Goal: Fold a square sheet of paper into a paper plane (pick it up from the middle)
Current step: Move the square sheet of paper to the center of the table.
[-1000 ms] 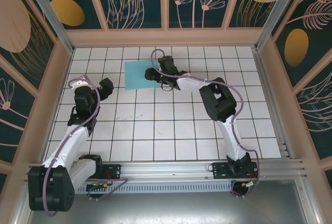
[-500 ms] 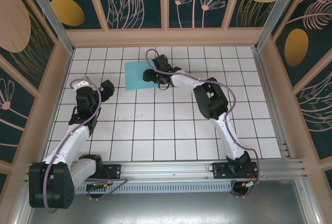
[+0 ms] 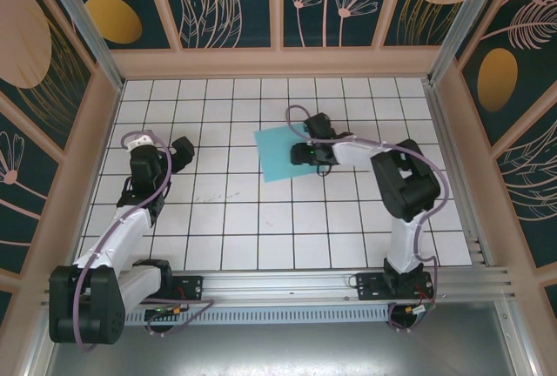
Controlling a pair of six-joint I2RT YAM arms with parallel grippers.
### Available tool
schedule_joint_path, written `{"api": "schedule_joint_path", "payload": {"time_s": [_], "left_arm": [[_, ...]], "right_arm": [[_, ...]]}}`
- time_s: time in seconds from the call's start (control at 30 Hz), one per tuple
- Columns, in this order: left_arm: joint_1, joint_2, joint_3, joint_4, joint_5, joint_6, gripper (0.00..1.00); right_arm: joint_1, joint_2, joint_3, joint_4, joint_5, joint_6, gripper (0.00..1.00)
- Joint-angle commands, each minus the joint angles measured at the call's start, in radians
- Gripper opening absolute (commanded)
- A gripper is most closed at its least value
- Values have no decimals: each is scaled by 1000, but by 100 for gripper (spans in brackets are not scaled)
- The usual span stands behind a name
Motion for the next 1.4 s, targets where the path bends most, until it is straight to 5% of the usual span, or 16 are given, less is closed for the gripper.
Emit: {"api": "schedule_joint_path", "payload": {"time_s": [0.0, 0.27, 0.5, 0.73, 1.07, 1.37], "left_arm": [[6, 10, 27, -8, 29, -6, 98], [6, 33, 35, -11, 55, -4, 98], [7, 59, 43, -16, 70, -3, 98], [6, 70, 47, -18, 82, -3, 99], [7, 85, 47, -13, 112, -13, 99], [7, 112, 58, -16, 136, -9, 99]], "right_arm": [[-37, -22, -23, -178, 47, -43, 71], [20, 78, 276, -282, 68, 59, 85], [32, 280, 462, -357, 104, 121, 85], [70, 268, 378, -354, 111, 143, 85], [223, 68, -17, -307, 94, 319, 84], [235, -91, 51, -393, 160, 283, 92]]}}
